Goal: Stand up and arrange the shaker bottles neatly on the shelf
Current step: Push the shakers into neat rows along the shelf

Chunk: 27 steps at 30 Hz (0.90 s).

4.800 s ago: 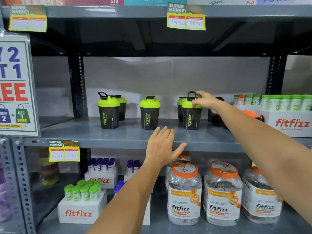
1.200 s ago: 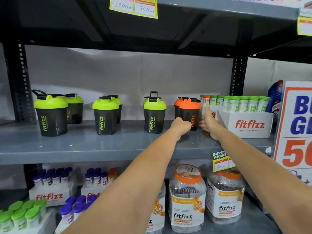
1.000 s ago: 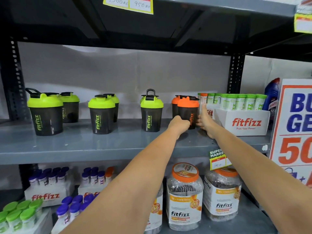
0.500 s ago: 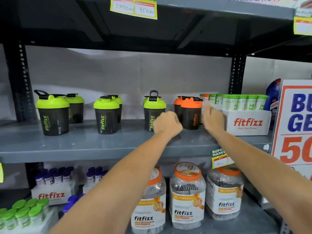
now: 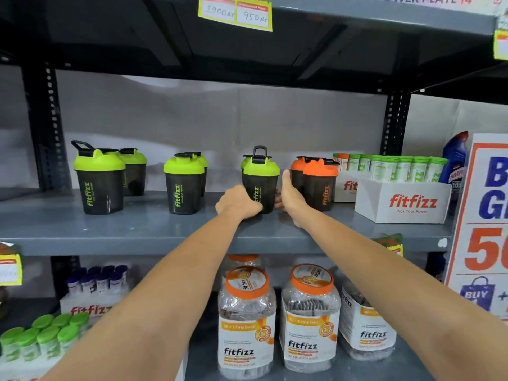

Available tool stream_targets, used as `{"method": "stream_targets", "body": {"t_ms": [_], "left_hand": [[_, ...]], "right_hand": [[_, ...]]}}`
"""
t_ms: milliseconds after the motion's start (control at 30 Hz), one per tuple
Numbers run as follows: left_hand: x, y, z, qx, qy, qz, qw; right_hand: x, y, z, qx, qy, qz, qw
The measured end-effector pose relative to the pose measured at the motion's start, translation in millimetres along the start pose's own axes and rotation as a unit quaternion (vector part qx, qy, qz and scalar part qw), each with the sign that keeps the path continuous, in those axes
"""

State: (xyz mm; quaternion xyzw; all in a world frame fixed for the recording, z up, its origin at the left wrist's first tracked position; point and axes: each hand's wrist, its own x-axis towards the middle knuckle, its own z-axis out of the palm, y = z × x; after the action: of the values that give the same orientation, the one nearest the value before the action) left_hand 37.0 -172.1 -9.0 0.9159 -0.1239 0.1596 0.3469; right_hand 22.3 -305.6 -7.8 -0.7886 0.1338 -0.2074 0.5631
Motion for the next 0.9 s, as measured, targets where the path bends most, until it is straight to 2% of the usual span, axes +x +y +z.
{"method": "stream_targets", "body": {"t_ms": [400,467,533,633,700,767,833,900], "left_hand": [[2,13,12,0.005,0.027,0.007,1.000],[-2,12,10,0.009,0.025,0.013,1.000],[-5,8,4,0.028,0.019,0.023,0.999],[-9,-13,-24,0.086,-0.012,0.020,0.996],[-9,-34,-49,0.120,-0.041,-0.001,0.992],[-8,-58,-72,0.119,-0.091,-0.041,0.988],[-9,-76,-95,0.119,-0.128,-0.081,0.981],[-8,-88,-111,0.141,-0.130,-0.102,0.976]], "right_hand": [[3,1,-4,0.050,0.042,0.023,0.998],[-1,0,-4,0.051,0.071,0.011,0.996],[-8,0,-6,0.021,0.121,-0.035,0.992],[-26,-1,-8,-0.111,0.191,-0.197,0.955],[-41,-5,-5,-0.186,0.166,-0.287,0.925],[-47,-11,12,-0.217,0.126,-0.327,0.911],[-48,-24,43,-0.173,0.095,-0.298,0.934],[-43,-40,79,-0.069,0.048,-0.207,0.975]]}}
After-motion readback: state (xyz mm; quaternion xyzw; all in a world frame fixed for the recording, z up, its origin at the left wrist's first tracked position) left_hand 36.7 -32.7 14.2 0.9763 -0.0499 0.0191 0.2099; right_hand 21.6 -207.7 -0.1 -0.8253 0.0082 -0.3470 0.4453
